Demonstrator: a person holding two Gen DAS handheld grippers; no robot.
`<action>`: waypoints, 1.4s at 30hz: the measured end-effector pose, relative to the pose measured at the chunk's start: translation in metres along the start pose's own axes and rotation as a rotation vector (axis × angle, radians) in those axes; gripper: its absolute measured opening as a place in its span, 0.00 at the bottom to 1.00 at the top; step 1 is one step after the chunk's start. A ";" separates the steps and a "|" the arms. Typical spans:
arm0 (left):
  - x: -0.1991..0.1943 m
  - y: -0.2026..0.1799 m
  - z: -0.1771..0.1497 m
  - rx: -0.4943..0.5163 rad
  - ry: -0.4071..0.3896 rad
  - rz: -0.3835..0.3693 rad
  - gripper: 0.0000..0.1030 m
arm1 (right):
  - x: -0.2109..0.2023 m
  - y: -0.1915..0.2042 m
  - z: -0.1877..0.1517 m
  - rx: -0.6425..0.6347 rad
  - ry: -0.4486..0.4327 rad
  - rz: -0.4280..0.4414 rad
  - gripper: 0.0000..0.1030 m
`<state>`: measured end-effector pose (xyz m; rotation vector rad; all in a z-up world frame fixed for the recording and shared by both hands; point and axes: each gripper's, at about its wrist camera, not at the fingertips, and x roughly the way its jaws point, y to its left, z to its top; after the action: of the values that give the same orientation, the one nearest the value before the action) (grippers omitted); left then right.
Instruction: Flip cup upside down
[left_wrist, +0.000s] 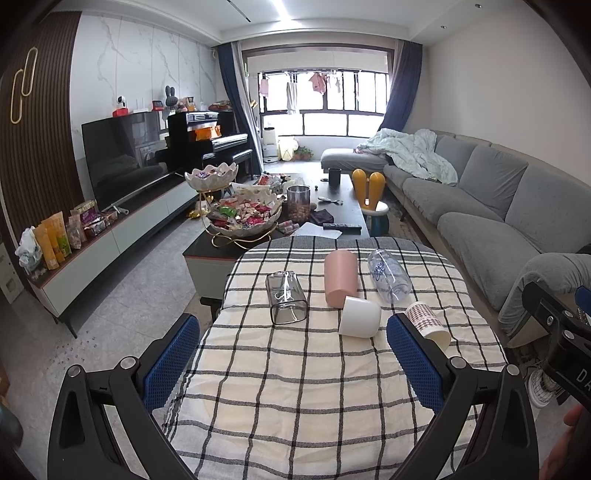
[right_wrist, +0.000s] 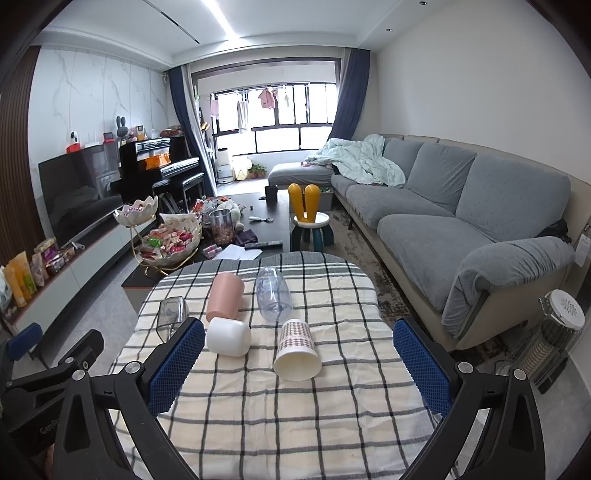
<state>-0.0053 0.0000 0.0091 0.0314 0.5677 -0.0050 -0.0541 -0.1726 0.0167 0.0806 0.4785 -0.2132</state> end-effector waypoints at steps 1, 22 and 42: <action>0.000 0.000 0.000 -0.001 -0.001 0.000 1.00 | 0.000 0.000 0.000 -0.001 0.000 0.000 0.99; -0.001 0.001 0.000 0.000 0.002 0.000 1.00 | 0.000 0.000 0.000 0.000 0.001 0.000 0.99; 0.038 0.025 -0.002 -0.023 0.046 0.039 1.00 | 0.064 0.032 0.005 -0.057 0.114 0.035 0.99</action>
<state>0.0262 0.0254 -0.0125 0.0201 0.6131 0.0402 0.0111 -0.1539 -0.0080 0.0457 0.5963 -0.1608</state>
